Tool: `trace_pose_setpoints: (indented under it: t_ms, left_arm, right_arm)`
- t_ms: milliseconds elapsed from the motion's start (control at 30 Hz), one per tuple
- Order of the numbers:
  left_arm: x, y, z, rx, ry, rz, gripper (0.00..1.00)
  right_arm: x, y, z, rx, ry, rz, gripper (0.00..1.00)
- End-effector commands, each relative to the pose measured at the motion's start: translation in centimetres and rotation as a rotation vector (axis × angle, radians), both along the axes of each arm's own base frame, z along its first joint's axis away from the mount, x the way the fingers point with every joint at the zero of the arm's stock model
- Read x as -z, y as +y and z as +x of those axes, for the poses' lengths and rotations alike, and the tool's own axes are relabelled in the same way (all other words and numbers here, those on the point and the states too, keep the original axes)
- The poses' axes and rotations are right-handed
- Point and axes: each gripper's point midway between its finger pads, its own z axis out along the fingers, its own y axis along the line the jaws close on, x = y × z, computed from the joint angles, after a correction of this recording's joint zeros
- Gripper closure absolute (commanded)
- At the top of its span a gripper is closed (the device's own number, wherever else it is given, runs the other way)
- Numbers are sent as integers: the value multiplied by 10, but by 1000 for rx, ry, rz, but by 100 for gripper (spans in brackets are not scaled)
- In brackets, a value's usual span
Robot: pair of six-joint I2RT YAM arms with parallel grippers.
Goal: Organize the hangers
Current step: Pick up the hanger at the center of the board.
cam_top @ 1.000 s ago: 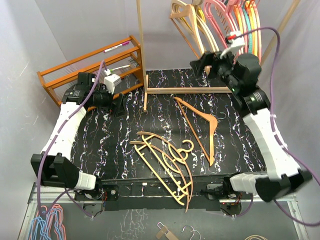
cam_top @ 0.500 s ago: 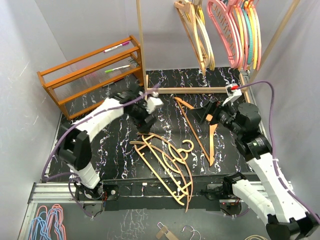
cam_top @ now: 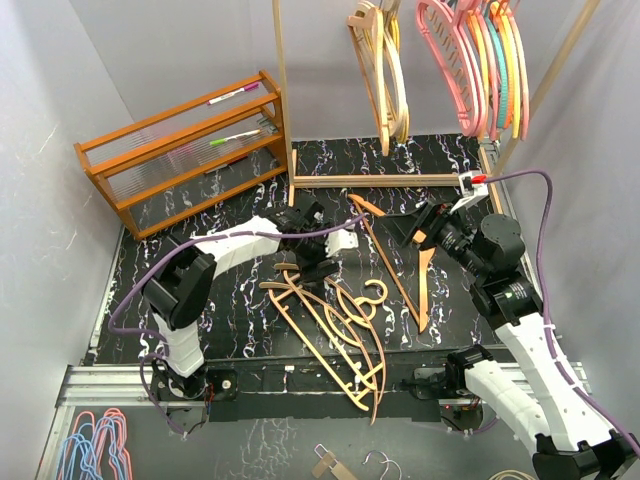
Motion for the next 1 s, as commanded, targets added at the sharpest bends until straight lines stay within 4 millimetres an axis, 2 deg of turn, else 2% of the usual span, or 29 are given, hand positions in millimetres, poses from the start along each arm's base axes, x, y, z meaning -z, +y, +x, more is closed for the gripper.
trace_pose_setpoints:
  t_ms: [0, 133, 233, 433, 500, 533, 633, 767, 967]
  left_arm:
    - [20, 8, 2, 59, -69, 27, 25]
    - [38, 16, 1, 70, -76, 67, 28]
    - [50, 20, -4, 86, -53, 85, 36]
    - [75, 32, -21, 132, 22, 144, 79]
    - [76, 37, -28, 146, 30, 153, 100]
    - [75, 38, -30, 154, 24, 154, 100]
    - [53, 42, -29, 166, -41, 132, 100]
    - [2, 57, -19, 157, -142, 90, 100]
    - [-60, 114, -4, 45, -180, 18, 100]
  right_arm:
    - [-13, -3, 2, 26, -53, 16, 1]
    - [-11, -3, 3, 23, -50, 10, 1]
    - [-10, -3, 4, 25, -50, 9, 1]
    - [2, -6, 4, 41, -28, -2, 1]
    - [11, -7, 3, 49, -11, -9, 1]
    - [20, -8, 3, 55, 5, -16, 1]
    - [45, -8, 2, 52, 47, -33, 1]
    - [75, 2, -6, -25, 68, -35, 1]
    - [96, 13, -15, -106, -18, 22, 1]
